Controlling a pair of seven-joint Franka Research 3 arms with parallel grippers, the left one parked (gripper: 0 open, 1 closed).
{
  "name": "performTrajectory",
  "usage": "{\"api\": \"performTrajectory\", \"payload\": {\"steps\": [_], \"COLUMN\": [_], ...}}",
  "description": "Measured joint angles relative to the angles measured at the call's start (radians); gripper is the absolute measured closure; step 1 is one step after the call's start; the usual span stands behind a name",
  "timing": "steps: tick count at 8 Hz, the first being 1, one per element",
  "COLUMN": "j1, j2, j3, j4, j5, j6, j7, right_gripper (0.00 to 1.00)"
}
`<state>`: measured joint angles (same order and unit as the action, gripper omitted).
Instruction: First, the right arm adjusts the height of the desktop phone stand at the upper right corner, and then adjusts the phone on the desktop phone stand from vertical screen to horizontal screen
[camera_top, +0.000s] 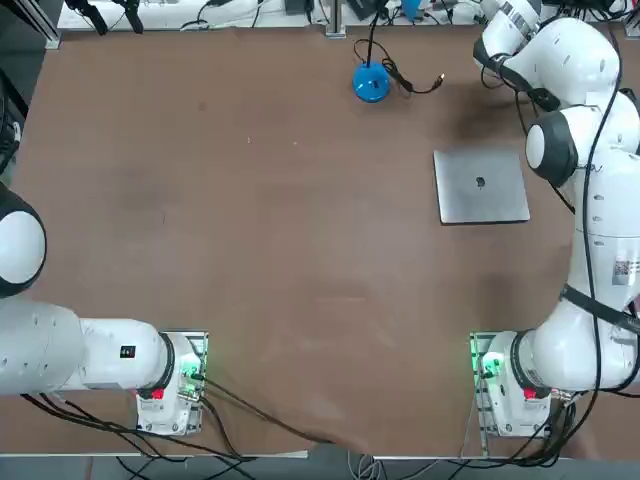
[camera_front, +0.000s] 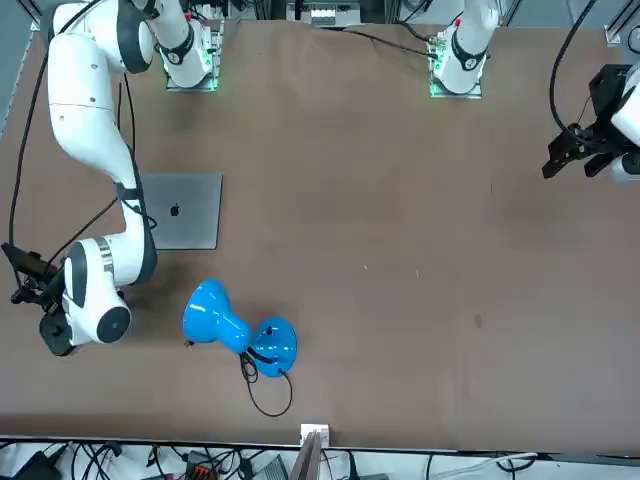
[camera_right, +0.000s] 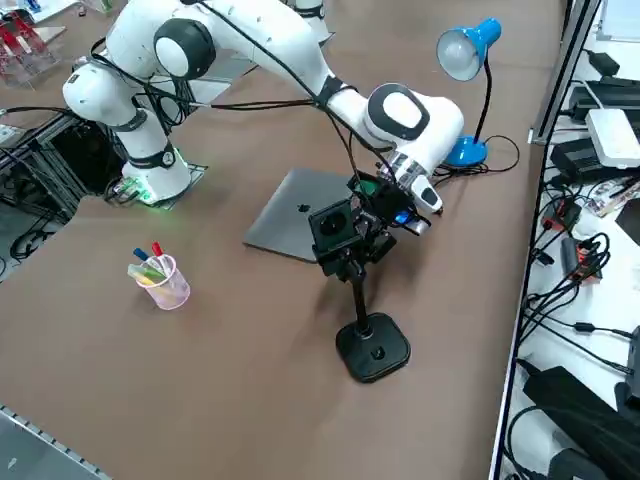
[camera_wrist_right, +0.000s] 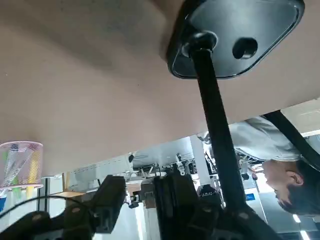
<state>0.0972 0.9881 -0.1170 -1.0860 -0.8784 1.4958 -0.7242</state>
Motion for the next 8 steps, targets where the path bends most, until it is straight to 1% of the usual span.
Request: {"api": "performTrajectory", "payload": {"steps": [1,8], "j1": [0.0,0.011], "j2": [0.0,0.0], "j3": [0.0,0.0], "j4": [0.002,0.01], "j5": [0.0,0.0], "j6": [0.0,0.003], "j7": [0.0,0.0], "right_gripper": [0.64,0.74]}}
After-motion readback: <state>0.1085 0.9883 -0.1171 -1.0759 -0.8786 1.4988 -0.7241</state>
